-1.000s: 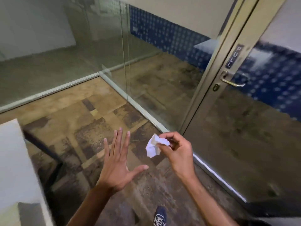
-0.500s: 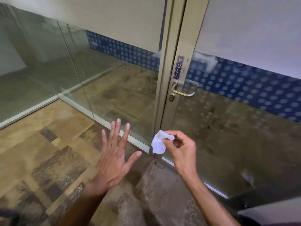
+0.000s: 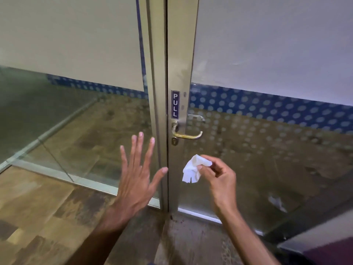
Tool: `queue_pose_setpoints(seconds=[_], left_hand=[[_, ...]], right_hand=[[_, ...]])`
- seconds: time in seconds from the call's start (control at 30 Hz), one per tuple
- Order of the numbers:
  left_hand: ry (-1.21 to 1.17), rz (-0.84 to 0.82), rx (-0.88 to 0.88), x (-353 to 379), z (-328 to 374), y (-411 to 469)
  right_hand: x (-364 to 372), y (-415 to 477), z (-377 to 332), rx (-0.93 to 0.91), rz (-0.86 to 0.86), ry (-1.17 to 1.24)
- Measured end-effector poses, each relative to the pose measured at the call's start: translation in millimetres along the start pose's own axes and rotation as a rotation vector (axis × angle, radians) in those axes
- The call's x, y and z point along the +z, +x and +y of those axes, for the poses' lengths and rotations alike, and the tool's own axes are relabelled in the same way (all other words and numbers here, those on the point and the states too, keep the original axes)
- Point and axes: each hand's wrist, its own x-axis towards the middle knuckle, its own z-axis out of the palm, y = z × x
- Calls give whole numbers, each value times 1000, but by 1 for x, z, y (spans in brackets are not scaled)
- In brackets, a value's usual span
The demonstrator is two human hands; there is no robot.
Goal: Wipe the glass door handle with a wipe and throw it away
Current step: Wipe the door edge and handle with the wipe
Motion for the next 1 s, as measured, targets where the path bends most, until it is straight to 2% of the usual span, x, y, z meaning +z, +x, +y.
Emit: queue_pose_setpoints(seconds=[0.1,0.2,0.27,0.4,0.53,0.6,0.8,1.0], left_hand=[[-35,12,50,10,-20,45],[-43,40,107,16,-36,85],[-42,67,152,20,-46,110],[-54,114,235,31,-64,151],[-70,154,291,43,-82,189],[-75,162,303,47,-86,201],[-119,165,310,50,-82,214],[-109,170,293,52,-84,221]], right_hand=[[20,29,1,40,155,67],[39,60,-3,4,255,-13],[53,80,-8,-87,329,-131],[78,112,-23,-401,431,-499],[97,151,-36,-874,501,-894],[104,172,-40,-1052,530,-1048],[113,222,-51,-1414,375,-1251],[111,249,-44,-1519,177,-1364]])
